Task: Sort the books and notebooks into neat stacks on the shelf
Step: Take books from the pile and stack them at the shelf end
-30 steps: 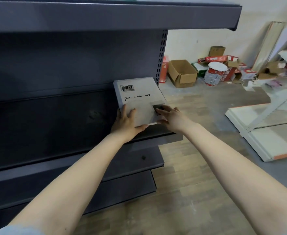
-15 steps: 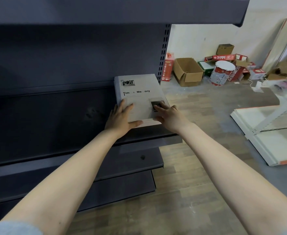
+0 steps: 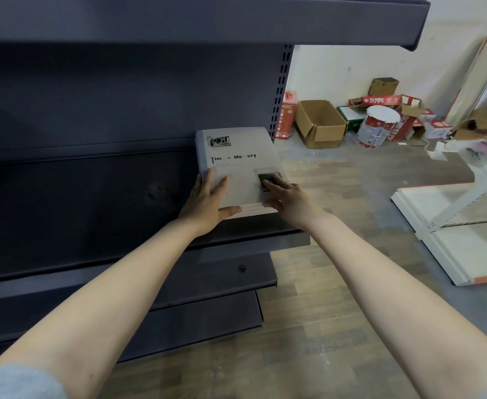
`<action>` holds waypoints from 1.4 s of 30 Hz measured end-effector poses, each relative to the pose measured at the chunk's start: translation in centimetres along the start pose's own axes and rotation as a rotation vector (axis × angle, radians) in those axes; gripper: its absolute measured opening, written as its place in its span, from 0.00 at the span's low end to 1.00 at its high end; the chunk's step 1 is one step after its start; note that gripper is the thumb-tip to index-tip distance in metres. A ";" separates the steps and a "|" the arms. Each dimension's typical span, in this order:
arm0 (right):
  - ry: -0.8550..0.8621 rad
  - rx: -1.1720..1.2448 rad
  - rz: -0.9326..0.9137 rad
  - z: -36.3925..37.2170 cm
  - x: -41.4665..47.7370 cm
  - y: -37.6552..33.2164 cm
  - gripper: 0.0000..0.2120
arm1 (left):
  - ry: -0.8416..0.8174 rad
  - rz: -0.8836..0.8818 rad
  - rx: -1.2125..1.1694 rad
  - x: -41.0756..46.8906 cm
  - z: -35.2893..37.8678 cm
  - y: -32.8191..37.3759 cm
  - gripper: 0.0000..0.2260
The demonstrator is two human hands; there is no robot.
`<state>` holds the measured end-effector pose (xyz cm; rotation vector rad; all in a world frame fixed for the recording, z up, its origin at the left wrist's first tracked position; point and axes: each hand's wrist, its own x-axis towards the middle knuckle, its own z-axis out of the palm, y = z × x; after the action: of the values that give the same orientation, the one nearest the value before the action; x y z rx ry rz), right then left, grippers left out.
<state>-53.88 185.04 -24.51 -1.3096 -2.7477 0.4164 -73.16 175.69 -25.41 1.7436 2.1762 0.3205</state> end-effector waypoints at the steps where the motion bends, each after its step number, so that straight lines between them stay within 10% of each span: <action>1: -0.004 0.001 0.008 -0.1 -0.1 -0.1 0.26 | -0.018 0.002 0.007 0.0 -0.2 0.0 0.37; 20: 0.309 -0.262 -0.033 -0.1 -2.5 -6.0 0.21 | -0.010 -0.095 -0.266 -4.7 -3.7 -6.3 0.50; 42: 0.330 0.034 -0.743 5.7 4.2 -45.4 0.15 | 0.491 -0.322 -0.067 -28.6 -18.6 -32.6 0.32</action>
<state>-91.70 159.80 -17.86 -0.2462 -2.6590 0.1605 -104.17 141.13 -17.24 1.3458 2.6961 0.7941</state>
